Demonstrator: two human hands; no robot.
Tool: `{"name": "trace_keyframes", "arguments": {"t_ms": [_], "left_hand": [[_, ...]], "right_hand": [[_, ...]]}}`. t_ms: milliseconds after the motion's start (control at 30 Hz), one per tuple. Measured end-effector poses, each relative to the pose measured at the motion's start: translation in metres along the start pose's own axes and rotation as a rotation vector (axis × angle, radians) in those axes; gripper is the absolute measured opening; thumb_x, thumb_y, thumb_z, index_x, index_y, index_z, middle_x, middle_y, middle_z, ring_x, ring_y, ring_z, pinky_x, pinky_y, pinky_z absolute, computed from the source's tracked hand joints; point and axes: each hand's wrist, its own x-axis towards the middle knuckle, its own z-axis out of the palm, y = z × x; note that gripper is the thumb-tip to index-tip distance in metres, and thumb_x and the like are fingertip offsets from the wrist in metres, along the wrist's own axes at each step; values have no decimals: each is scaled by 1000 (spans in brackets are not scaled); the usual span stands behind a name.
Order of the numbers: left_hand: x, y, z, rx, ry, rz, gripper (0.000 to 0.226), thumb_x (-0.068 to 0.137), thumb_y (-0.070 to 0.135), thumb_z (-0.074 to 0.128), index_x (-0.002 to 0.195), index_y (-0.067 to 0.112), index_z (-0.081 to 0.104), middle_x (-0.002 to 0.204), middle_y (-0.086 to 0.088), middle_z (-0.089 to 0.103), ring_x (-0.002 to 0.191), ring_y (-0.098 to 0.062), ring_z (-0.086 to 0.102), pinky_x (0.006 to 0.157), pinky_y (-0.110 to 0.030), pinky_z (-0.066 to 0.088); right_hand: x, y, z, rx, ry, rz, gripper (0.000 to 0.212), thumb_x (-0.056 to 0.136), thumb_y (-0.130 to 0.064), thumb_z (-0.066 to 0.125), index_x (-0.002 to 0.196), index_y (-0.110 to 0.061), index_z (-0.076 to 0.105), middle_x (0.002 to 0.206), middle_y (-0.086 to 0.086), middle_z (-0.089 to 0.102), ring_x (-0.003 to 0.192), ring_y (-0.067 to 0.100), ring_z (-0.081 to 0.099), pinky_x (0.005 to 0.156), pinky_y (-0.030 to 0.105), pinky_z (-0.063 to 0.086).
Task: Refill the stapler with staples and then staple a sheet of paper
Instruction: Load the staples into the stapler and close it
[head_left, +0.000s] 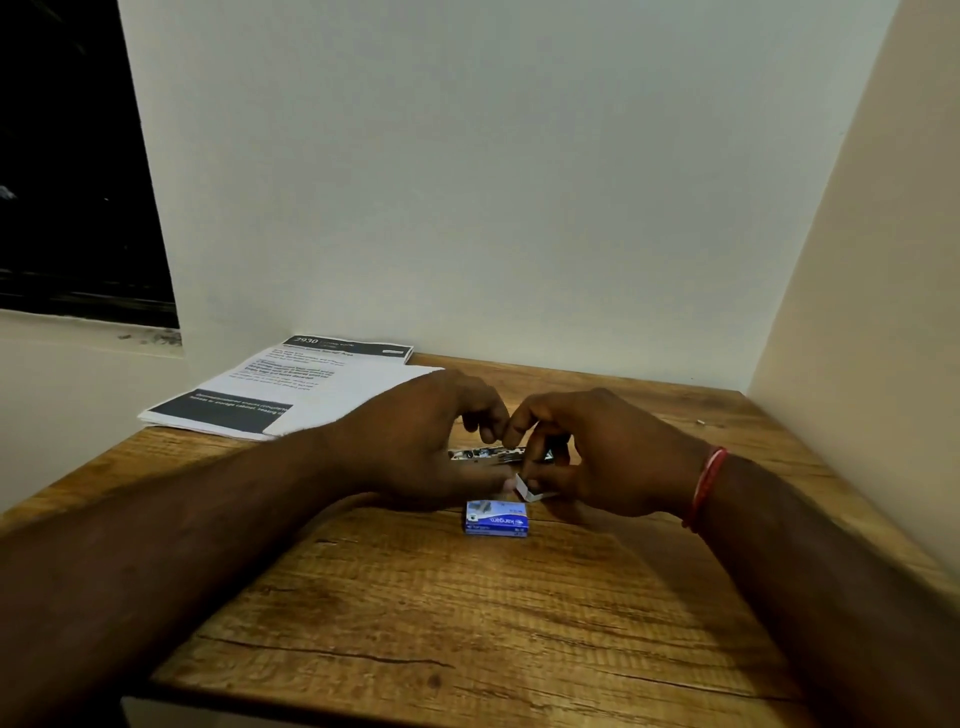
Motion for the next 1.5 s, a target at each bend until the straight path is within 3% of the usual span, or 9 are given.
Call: {"name": "trace_keyframes", "arguments": {"t_ms": [100,267,433,733,933,1067,1233,1400,1500], "left_hand": [[-1,10,7,47,25,-33,55,71,82,88,101,40,71,99,19,70,99,-3,63,82,-35,57],[-1,8,7,37,38,-25,48,73,79,89,98,42,70,96,22,71,99,-4,64,83,-39,59],[-1,7,8,28,36,-12,50,73,82,84,98,40,71,94,24,72,97,-3,65,84,-43,60],[-2,8,7,16,-17,-22,41,79,71,92,101,40,76,96,25,75,99,2,65,86,-38,60],[1,2,11,-106,-87,41,23,88,46,96,103,37,82,95,23,77,93,-4,72,79,-34,62],[2,-3,15,-112,-91,109,13,94,39,92,105,35,86,99,20,81,95,-8,77,80,-43,65],[3,-7,20,-111,-89,151,13,96,34,91,109,35,89,104,19,83,95,-9,78,80,-42,66],[4,-7,20,-102,-101,168,13,98,33,89,111,34,90,103,18,83,92,-8,77,77,-40,64],[4,-8,20,-96,-114,163,12,99,36,88,111,35,89,103,18,82,93,-9,76,78,-41,63]], "right_hand": [[0,1,-2,6,12,-30,24,94,-26,85,111,-36,71,93,-15,80,86,3,71,70,17,51],[-1,4,-6,-15,-34,-24,31,94,-20,84,115,-37,69,95,-22,82,86,6,70,77,28,57],[0,5,-4,-7,-45,-43,32,95,-16,82,115,-37,70,97,-23,82,87,1,69,72,20,47],[-5,23,-21,8,59,43,39,92,-10,83,115,-39,73,104,-20,78,91,1,70,75,18,52],[-9,41,-31,59,-128,219,28,93,-16,85,115,-31,80,102,-11,82,95,7,78,90,30,64],[-5,40,-26,205,-122,274,13,98,-13,80,108,-20,85,93,0,86,89,17,83,89,35,68],[-2,34,-15,344,-75,283,9,93,-10,85,102,-12,86,90,9,86,88,28,84,83,35,70],[3,29,-7,329,-45,280,13,89,-13,89,101,-17,86,90,4,86,86,22,84,87,39,70],[3,28,-6,310,-38,277,15,92,-14,87,106,-19,86,90,4,86,82,18,83,81,31,69]]}}
